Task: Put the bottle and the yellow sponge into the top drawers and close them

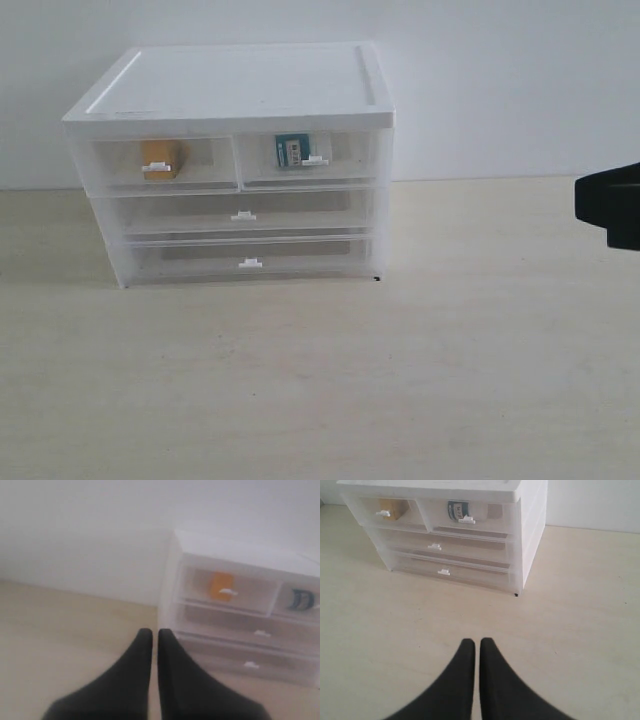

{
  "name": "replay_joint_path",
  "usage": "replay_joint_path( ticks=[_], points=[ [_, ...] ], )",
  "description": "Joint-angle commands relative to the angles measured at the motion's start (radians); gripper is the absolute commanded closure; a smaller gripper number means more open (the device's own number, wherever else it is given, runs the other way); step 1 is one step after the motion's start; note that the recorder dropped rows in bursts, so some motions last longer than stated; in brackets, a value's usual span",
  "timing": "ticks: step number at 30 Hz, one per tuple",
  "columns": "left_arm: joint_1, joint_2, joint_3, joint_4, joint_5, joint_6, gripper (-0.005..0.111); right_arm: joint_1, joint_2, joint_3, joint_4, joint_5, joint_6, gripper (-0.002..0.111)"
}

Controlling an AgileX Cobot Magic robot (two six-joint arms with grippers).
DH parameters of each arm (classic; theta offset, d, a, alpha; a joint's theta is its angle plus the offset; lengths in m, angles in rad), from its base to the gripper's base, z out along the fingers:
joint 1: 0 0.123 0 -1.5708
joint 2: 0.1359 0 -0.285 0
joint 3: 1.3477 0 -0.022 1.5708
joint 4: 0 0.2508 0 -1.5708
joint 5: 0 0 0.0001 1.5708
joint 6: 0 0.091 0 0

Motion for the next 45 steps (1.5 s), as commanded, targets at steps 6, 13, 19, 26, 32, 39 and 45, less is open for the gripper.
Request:
replay_joint_path(
  ticks=[6,13,19,26,32,39,45],
  points=[
    [-0.004,-0.019,0.115,0.242,0.023,-0.217,0.103,-0.002,-0.003,0.001,0.001,-0.001,0.001,0.108],
    [-0.004,-0.047,0.115,0.242,0.1,-0.217,0.103,-0.002,-0.003,0.001,0.001,-0.001,0.0,0.108],
    [-0.004,-0.047,0.115,0.242,0.1,-0.217,0.103,-0.002,-0.003,0.001,0.001,0.005,0.002,0.108],
    [-0.004,-0.047,0.115,0.242,0.1,-0.217,0.103,-0.002,-0.003,0.001,0.001,0.004,0.001,0.108],
    [-0.004,-0.047,0.115,0.242,0.1,-0.217,0.103,-0.002,-0.003,0.001,0.001,0.004,0.001,0.108],
    [-0.004,-0.047,0.115,0.242,0.1,-0.217,0.103,-0.002,-0.003,0.001,0.001,0.004,0.003,0.108],
    [-0.004,-0.047,0.115,0.242,0.1,-0.217,0.103,-0.002,-0.003,0.001,-0.046,-0.003,-0.02,0.108]
  ],
)
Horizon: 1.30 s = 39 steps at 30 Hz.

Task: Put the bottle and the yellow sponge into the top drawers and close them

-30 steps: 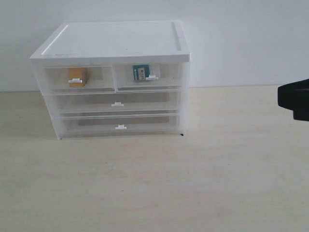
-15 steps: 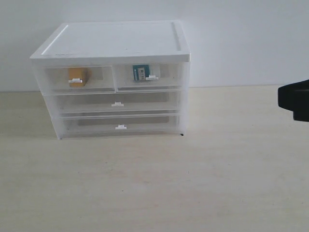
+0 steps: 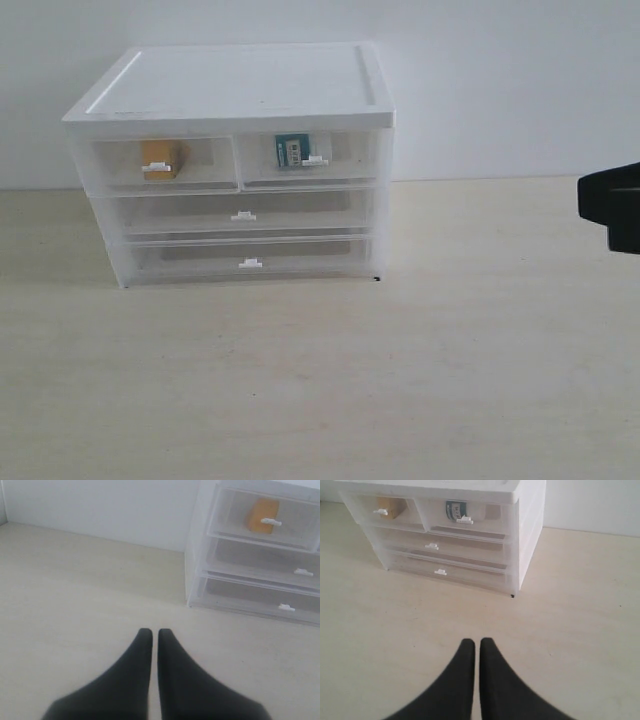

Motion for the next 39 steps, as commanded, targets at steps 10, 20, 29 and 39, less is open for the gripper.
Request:
replay_joint_path(
  ticks=[10,20,29,39],
  points=[
    [-0.004,-0.004,0.004,0.005,0.002,-0.01,0.103,-0.18,-0.106,0.296,-0.029,-0.827,0.044,0.108],
    [-0.004,-0.004,0.004,0.005,0.002,-0.01,0.103,-0.345,-0.453,0.644,-0.022,-0.979,0.101,0.108],
    [-0.004,-0.004,0.004,0.005,0.002,-0.01,0.103,-0.481,-0.631,0.766,-0.031,-0.883,0.091,0.108],
    [-0.004,-0.004,0.004,0.005,0.002,-0.01,0.103,-0.547,-0.733,0.766,-0.038,-0.448,0.029,0.108]
  ],
)
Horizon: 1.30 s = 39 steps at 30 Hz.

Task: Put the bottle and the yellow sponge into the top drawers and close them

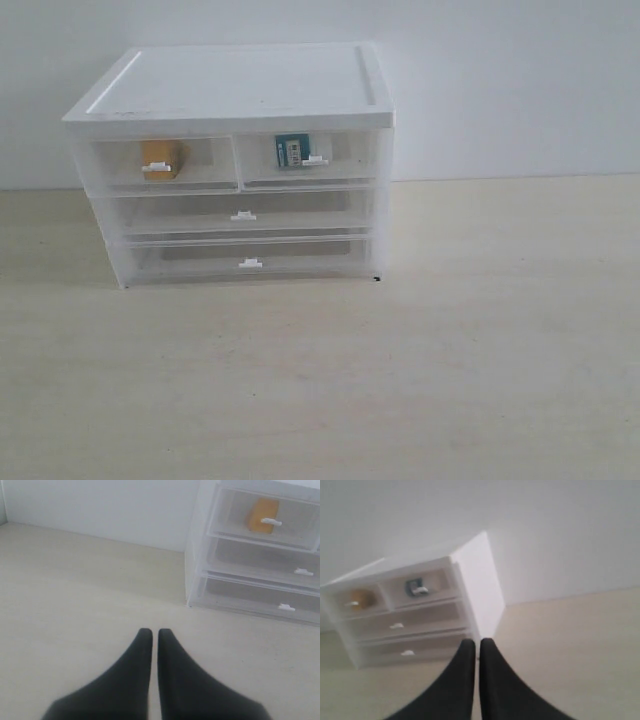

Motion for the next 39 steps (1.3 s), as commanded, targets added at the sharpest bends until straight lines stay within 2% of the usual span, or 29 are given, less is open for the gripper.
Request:
replay_joint_path(
  ticks=[1,8,15,21,26,30,32,33,36,38,39],
  points=[
    [-0.004,-0.004,0.004,0.005,0.001,-0.01,0.103,-0.022,-0.011,0.005,-0.026,0.203,-0.059,0.108],
    [-0.004,-0.004,0.004,0.005,0.001,-0.01,0.103,-0.044,-0.011,0.005,-0.029,0.228,-0.151,0.108],
    [-0.004,-0.004,0.004,0.005,0.001,-0.01,0.103,-0.042,-0.011,0.005,-0.003,0.22,-0.16,0.108],
    [-0.004,-0.004,0.004,0.005,0.001,-0.01,0.103,-0.042,-0.011,0.005,0.085,0.09,-0.145,0.108],
    [-0.004,-0.004,0.004,0.005,0.001,-0.01,0.103,-0.042,-0.011,0.005,0.261,-0.053,-0.059,0.108],
    [-0.004,-0.004,0.004,0.005,0.001,-0.01,0.103,-0.042,-0.011,0.005,0.457,-0.078,-0.006,0.108],
    [-0.004,-0.004,0.004,0.005,0.001,-0.01,0.103,-0.042,-0.011,0.005,0.665,-0.076,-0.239,0.108],
    [-0.004,-0.004,0.004,0.005,0.001,-0.01,0.103,-0.042,-0.011,0.005,0.773,-0.054,-0.459,0.108],
    [-0.004,-0.004,0.004,0.005,0.001,-0.01,0.103,-0.042,-0.011,0.005,0.793,0.045,-0.755,0.108],
    [-0.004,-0.004,0.004,0.005,0.001,-0.01,0.103,-0.042,-0.011,0.005,0.787,0.178,-0.961,0.108],
    [-0.004,-0.004,0.004,0.005,0.001,-0.01,0.103,-0.042,-0.011,0.005,0.78,0.213,-0.991,0.108]
  ],
)
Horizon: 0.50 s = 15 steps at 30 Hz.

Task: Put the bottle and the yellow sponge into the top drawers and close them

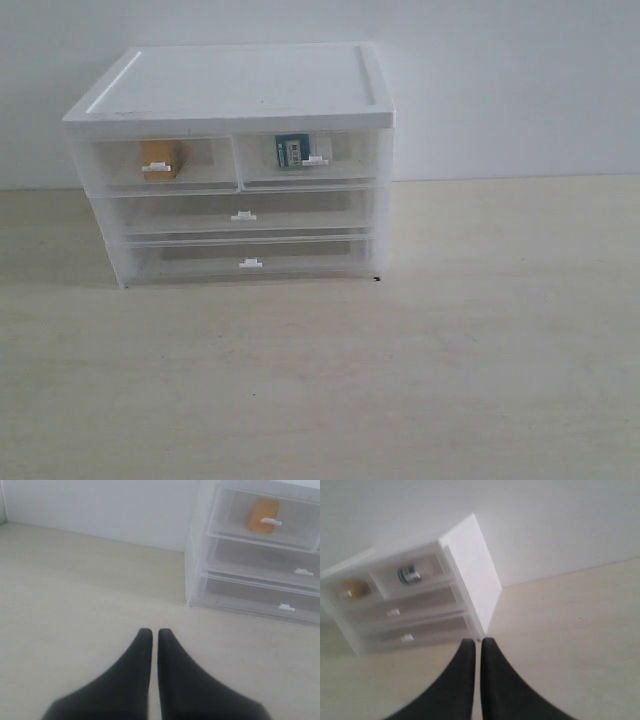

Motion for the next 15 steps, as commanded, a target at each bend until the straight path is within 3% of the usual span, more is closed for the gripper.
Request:
replay_joint_path(
  ticks=[1,10,15],
  points=[
    [-0.004,-0.004,0.004,0.005,0.001,-0.01,0.103,-0.003,-0.007,0.0,-0.005,0.168,-0.255,0.108],
    [-0.004,-0.004,0.004,0.005,0.001,-0.01,0.103,-0.003,-0.007,0.0,-0.137,0.2,-0.304,0.108],
    [-0.004,-0.004,0.004,0.005,0.001,-0.01,0.103,-0.075,-0.007,0.0,-0.137,0.2,-0.293,0.108]
  ],
)
